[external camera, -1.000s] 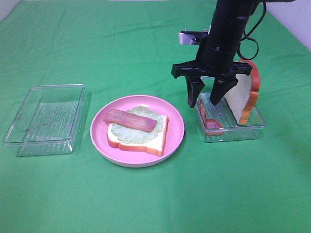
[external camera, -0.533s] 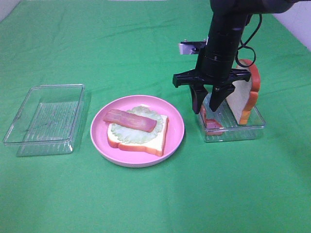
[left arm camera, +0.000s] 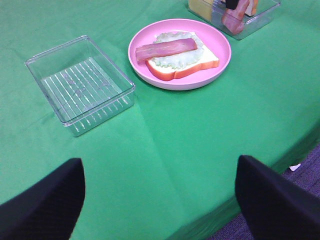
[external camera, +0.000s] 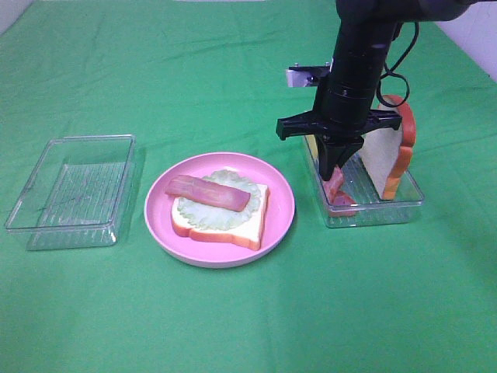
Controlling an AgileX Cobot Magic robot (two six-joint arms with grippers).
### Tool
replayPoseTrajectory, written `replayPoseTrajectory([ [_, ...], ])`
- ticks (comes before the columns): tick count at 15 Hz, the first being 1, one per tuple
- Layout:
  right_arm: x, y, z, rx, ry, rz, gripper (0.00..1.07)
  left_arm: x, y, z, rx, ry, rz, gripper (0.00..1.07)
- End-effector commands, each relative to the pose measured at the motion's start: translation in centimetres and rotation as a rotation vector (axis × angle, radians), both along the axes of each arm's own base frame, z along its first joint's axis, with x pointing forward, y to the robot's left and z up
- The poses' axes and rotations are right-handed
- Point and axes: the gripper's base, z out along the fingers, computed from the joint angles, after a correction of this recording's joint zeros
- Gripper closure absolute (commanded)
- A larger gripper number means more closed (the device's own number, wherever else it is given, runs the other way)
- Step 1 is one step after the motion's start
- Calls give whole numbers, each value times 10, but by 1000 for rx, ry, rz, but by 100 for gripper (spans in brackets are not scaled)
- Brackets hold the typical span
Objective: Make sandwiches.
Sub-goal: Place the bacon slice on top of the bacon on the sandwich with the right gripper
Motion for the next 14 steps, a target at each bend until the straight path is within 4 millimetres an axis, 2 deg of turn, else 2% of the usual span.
replayPoseTrajectory([
  [1, -1, 0, 2, -11, 15, 3, 107, -1, 0, 0, -9, -9, -8, 29],
  [5, -7, -2, 32, 11, -34, 5, 107, -1, 0, 0, -9, -9, -8, 29],
  [10, -27, -8, 94, 68, -118, 11, 107, -1, 0, 0, -9, -9, -8, 29],
  [12, -34, -7, 108, 108, -117, 12, 107, -1, 0, 0, -9, -9, -8, 29],
  [14, -41, 0, 121, 221, -115, 49, 107, -1, 0, 0, -9, -9, -8, 29],
])
